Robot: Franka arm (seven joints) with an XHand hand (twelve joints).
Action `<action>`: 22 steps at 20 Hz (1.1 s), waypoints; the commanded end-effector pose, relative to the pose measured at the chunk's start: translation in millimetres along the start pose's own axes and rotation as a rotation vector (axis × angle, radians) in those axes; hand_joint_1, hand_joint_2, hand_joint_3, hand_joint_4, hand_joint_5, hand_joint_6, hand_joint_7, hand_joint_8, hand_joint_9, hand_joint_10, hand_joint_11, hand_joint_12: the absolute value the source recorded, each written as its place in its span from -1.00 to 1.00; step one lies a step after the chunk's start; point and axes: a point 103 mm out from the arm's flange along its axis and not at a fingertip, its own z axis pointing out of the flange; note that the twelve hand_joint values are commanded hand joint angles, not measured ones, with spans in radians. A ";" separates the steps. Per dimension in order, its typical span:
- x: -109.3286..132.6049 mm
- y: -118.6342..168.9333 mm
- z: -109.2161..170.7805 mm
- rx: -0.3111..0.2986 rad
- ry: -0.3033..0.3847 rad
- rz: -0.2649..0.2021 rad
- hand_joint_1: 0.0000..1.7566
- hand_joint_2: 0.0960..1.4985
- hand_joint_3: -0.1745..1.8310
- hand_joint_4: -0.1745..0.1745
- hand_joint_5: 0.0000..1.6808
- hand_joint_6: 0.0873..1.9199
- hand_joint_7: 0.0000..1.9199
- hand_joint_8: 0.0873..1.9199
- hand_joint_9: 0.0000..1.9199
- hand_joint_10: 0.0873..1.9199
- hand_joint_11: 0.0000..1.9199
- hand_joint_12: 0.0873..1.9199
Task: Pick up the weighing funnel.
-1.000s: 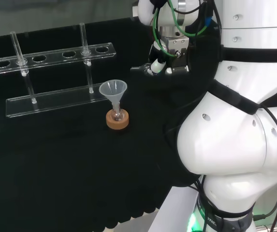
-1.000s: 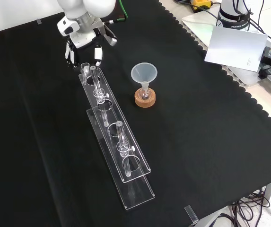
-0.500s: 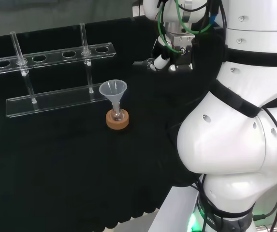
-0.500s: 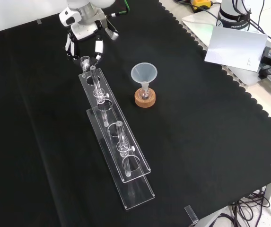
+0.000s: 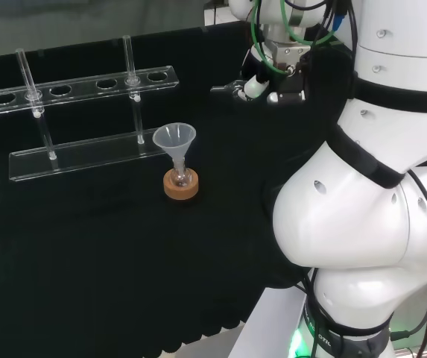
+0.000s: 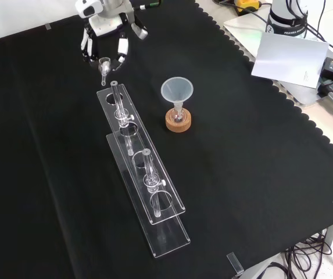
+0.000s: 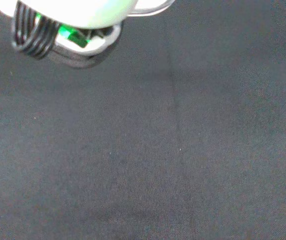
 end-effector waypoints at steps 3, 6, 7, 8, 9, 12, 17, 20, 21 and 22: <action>1.1 -26.3 -16.2 -0.051 0.050 0.026 0.31 -0.23 -0.24 1.00 0.75 -0.80 -0.12 -0.40 0.31 -0.89 0.11 -0.13; 2.7 -31.7 -18.5 -0.075 0.086 0.028 0.31 -0.23 -0.24 1.00 0.75 -0.80 -0.12 -0.40 0.32 -0.89 0.12 -0.13; 3.0 -32.7 -20.6 -0.081 0.092 0.028 0.31 -0.23 -0.24 1.00 0.75 -0.80 -0.11 -0.40 0.32 -0.90 0.12 -0.13; 3.2 -33.8 -23.8 -0.087 0.097 0.027 0.31 -0.23 -0.24 1.00 0.75 -0.81 -0.11 -0.40 0.32 -0.90 0.12 -0.13; 3.0 -35.0 -26.8 -0.093 0.104 0.027 0.31 -0.23 -0.24 1.00 0.75 -0.81 -0.11 -0.40 0.32 -0.90 0.12 -0.13; 1.7 -39.2 -34.2 -0.103 0.110 0.028 0.31 -0.23 -0.24 1.00 0.75 -0.81 -0.11 -0.40 0.33 -0.90 0.12 -0.13; 0.5 -52.1 -44.7 -0.116 0.096 0.034 0.31 -0.23 -0.24 1.00 0.75 -0.81 -0.10 -0.40 0.33 -0.90 0.13 -0.14; 2.8 -63.0 -50.7 -0.128 0.091 0.040 0.31 -0.23 -0.24 1.00 0.75 -0.81 -0.10 -0.40 0.33 -0.90 0.13 -0.14; 4.0 -66.9 -52.2 -0.132 0.096 0.040 0.31 -0.23 -0.24 1.00 0.75 -0.81 -0.10 -0.40 0.33 -0.90 0.13 -0.14; 5.9 -71.1 -53.6 -0.134 0.097 0.038 0.31 -0.23 -0.24 1.00 0.75 -0.82 -0.10 -0.40 0.33 -0.90 0.13 -0.14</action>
